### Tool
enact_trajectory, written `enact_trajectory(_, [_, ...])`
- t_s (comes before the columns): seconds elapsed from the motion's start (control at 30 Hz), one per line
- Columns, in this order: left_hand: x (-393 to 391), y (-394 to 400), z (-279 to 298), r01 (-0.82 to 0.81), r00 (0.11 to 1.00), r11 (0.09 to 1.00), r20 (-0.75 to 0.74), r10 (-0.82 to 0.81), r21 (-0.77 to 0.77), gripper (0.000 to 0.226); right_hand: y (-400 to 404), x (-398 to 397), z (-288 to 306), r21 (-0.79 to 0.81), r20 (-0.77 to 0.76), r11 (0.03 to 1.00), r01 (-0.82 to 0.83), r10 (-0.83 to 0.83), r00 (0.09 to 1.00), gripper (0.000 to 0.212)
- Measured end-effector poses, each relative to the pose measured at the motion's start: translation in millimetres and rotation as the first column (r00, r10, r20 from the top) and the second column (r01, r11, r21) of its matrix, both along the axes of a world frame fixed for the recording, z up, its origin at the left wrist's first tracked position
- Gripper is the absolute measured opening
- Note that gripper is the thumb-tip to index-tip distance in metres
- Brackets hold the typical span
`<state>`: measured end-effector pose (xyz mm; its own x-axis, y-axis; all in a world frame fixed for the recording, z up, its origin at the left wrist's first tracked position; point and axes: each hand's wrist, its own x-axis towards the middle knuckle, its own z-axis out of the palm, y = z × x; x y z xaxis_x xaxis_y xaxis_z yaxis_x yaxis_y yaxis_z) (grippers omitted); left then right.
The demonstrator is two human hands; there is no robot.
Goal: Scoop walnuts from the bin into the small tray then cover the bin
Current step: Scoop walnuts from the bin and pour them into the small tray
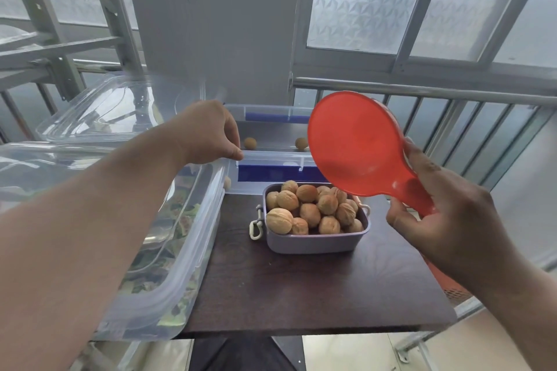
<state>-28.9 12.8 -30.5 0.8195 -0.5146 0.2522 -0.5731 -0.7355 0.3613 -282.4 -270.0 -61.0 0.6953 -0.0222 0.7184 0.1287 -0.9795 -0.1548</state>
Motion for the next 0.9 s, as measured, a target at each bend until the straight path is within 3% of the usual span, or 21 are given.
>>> enact_trajectory(0.13, [-1,0,1,-0.002,1.0,1.0,-0.004,0.002,0.001,0.011,0,6,2,0.164,-0.014,0.986,0.042,-0.04,0.999,0.08])
enact_trajectory(0.23, [-2,0,1,-0.01,1.0,1.0,-0.016,0.01,-0.002,0.011,-3,23,7,0.39,-0.096,0.915,0.104,-0.072,0.993,0.072])
enact_trajectory(0.3, [-1,-1,1,-0.014,1.0,1.0,-0.021,0.014,0.001,0.011,-5,42,12,0.455,-0.119,0.887,0.086,-0.036,0.992,0.065])
enact_trajectory(0.47, [0,1,2,-0.023,0.999,1.0,-0.034,0.022,-0.003,0.011,-3,110,33,0.349,-0.284,0.931,0.108,-0.004,0.959,0.069])
enact_trajectory(0.67, [-1,1,2,0.005,0.999,1.0,-0.033,-0.005,0.001,0.007,16,196,51,0.274,-0.564,0.956,0.101,0.075,0.822,0.067])
enact_trajectory(0.9, [2,4,3,0.019,0.998,1.0,-0.056,-0.019,0.0,0.003,49,248,48,0.107,-0.595,0.992,0.064,0.013,0.804,0.059])
